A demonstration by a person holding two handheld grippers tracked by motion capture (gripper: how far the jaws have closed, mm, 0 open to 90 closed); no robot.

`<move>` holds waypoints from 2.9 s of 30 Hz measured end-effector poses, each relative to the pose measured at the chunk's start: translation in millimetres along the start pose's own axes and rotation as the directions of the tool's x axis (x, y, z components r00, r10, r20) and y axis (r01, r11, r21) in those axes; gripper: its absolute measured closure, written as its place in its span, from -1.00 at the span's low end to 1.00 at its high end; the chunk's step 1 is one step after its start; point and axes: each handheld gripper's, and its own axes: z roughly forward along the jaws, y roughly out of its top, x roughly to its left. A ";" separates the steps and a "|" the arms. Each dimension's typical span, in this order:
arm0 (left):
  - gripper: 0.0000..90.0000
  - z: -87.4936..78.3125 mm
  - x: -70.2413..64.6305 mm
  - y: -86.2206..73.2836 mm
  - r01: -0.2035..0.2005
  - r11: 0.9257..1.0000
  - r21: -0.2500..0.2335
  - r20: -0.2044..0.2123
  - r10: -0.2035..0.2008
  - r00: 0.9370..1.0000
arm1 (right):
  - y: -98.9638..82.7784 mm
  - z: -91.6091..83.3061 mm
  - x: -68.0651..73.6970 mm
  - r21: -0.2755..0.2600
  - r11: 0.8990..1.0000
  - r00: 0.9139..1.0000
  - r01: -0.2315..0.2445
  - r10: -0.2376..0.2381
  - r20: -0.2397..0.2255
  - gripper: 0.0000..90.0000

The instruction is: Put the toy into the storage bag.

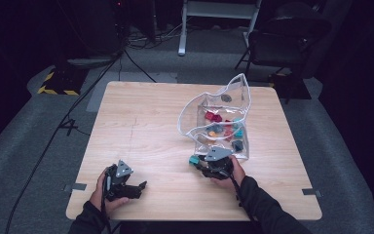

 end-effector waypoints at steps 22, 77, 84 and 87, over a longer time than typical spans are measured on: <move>-0.78 -0.5 -0.1 -0.3 -0.002 1.000 0.002 -0.002 0.002 1.000 | -20.0 -109.5 -20.9 -0.111 0.994 0.999 -0.022 0.027 0.043 0.40; -0.79 -0.2 0.0 -0.1 -0.001 1.000 0.002 -0.003 0.001 1.000 | 57.4 -193.5 -73.7 -0.280 0.959 0.968 0.035 0.038 0.249 0.40; -0.79 0.0 0.2 0.2 -0.002 1.000 0.001 -0.004 0.002 1.000 | 68.5 -187.2 -83.9 -0.277 0.960 0.962 0.031 0.047 0.268 0.40; -0.79 0.1 0.3 0.3 -0.002 1.000 0.001 -0.006 0.002 1.000 | 73.0 -183.4 -88.3 -0.268 0.963 0.961 0.024 0.052 0.273 0.40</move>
